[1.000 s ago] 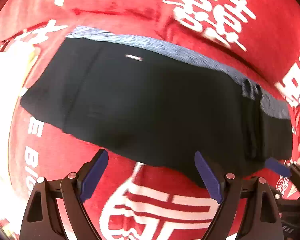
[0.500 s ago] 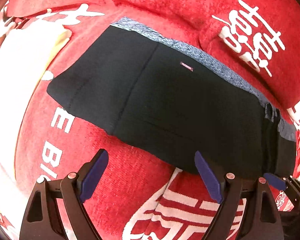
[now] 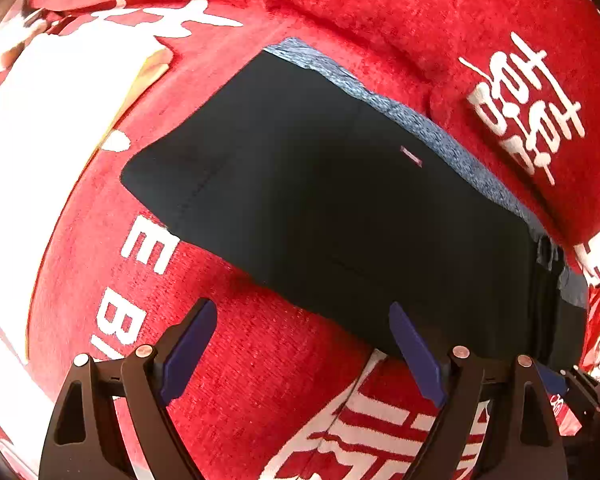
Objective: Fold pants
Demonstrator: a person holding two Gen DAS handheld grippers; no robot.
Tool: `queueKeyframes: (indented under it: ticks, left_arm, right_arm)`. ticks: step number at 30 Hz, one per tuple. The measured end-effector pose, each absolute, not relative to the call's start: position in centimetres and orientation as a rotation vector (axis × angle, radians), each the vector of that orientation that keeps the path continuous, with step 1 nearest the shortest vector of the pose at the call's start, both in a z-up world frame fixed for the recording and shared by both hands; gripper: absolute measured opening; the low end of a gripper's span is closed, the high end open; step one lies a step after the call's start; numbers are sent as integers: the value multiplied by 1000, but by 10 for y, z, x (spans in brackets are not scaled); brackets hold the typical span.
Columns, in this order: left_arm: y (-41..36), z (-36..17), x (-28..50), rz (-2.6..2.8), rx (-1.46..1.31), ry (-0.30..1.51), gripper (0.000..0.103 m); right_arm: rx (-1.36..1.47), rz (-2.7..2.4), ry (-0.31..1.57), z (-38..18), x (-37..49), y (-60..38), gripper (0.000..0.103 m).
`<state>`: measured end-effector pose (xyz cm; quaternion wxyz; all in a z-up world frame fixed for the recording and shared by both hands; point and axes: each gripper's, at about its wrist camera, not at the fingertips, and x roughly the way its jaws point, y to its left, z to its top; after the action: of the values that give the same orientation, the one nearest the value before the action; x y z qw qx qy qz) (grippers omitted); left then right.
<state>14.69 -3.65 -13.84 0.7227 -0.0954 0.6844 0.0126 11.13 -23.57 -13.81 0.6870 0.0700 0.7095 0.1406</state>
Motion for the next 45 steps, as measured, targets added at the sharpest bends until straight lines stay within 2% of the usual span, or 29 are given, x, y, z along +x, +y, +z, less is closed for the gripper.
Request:
queueKeyframes:
  ticks: [14,28,33,35,36,37,39,43,44,45]
  left_arm:
    - [35,-143,140,-74,-617,1358,89]
    - [39,-171,160,-181,-869,1247,89]
    - [20,-165,171,-115,-749,1276,89]
    - [9,-161,174,-62,-637,1297,74]
    - [4,-159,175,-28,-568,1303,51]
    - [-2,-156,177,8,-471,1315,37]
    - [-12,-151,178,5,-364,1305,35]
    - [-71,-128,166,-35,97,1171,33]
    - [-82,-125,163,-47,157,1146,33]
    - [-90,-122,159,-59,205,1125,33]
  right_arm:
    - [167,332,1601,-142,115,-230,66]
    - [159,388,1602,-152,116,-209,66]
    - [163,395,1582,-151,120,-209,66]
    - [162,391,1575,-149,124,-211,66]
    - [161,386,1568,-147,127,-213,66]
    - [163,380,1561,-144,131,-215,66]
    - [185,364,1540,-137,142,-222,66]
    - [228,362,1491,-116,180,-232,66]
    - [245,378,1489,-111,191,-232,69]
    - [268,405,1494,-106,205,-229,78]
